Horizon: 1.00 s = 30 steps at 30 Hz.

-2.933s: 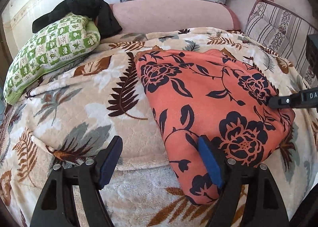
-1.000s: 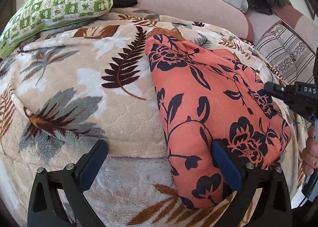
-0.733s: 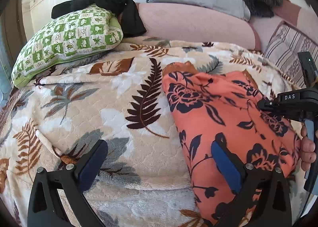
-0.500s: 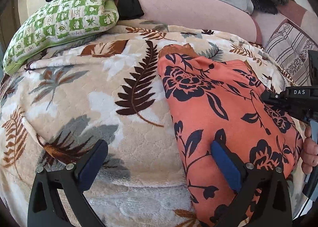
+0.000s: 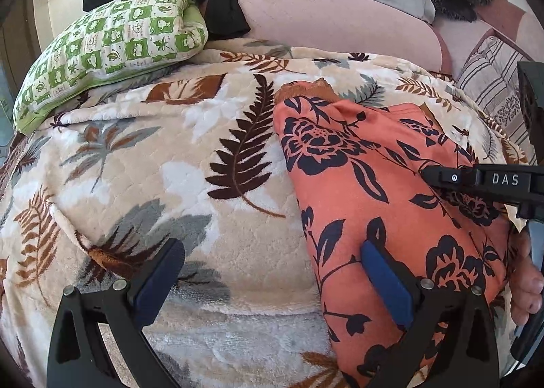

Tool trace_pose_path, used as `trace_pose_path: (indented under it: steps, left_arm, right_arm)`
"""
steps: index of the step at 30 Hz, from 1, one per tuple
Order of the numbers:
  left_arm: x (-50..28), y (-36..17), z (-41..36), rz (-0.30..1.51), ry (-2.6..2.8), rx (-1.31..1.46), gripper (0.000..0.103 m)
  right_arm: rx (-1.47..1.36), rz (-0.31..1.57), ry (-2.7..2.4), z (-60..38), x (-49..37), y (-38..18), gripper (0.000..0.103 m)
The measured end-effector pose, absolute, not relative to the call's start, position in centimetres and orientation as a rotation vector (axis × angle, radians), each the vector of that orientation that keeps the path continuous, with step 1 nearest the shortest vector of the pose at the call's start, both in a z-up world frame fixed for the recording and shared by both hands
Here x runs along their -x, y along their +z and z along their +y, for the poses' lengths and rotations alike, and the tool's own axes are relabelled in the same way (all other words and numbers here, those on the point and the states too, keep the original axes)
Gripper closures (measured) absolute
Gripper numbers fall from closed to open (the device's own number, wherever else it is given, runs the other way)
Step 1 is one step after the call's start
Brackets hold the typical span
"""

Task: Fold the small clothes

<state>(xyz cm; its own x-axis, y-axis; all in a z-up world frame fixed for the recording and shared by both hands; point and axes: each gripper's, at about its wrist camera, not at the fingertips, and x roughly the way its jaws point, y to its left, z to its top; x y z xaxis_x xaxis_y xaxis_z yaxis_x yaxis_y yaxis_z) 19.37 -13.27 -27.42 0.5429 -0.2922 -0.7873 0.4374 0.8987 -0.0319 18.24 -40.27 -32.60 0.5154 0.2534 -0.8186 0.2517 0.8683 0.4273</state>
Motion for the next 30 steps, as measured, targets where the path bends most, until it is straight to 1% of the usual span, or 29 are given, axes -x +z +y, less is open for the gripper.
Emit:
trace_pose_path:
  steps: [4,9,11,12,17,20,22,23,30]
  left_arm:
    - [-19.1,-27.3,-13.4,0.879,-0.438,-0.205,0.0]
    - [-19.0,-27.6,-13.8,0.862,-0.445,-0.225,0.0]
    - [-19.1,-27.6,-13.8,0.864,-0.445,-0.22,0.0]
    - [-19.1,-27.6,-13.8,0.869,-0.444,-0.213,0.0]
    - [-19.3,-27.8,-13.7,0.882,-0.448,-0.189,0.0]
    - [-19.2,-27.8,-13.7,0.871,-0.447,-0.196,0.0]
    - [-19.1,-27.8,-13.8,0.864,-0.443,-0.209,0.0]
    - [-19.1,-27.9,-13.9,0.865,-0.442,-0.216,0.0]
    - [-18.9,-27.7,-13.9,0.851,-0.438,-0.221,0.0]
  right_arm:
    - [-0.572,1.01,-0.078,-41.6,-19.6,-32.2,0.095]
    - [-0.654,1.067,-0.105,-43.6,-21.9,-34.5,0.096]
    - [-0.63,1.064,-0.117,-43.3,-22.8,-33.8,0.096]
    - [-0.628,1.046,-0.094,-43.0,-23.2,-33.2,0.094]
    - [-0.654,0.984,0.085,-40.4,-25.4,-31.8,0.094]
    - [-0.644,1.024,0.126,-38.4,-26.9,-33.3,0.094]
    - [-0.63,1.121,0.082,-37.7,-27.4,-35.7,0.093]
    - [-0.651,1.123,0.08,-37.7,-27.3,-36.3,0.095]
    - [-0.646,1.049,0.056,-39.6,-23.6,-32.8,0.094]
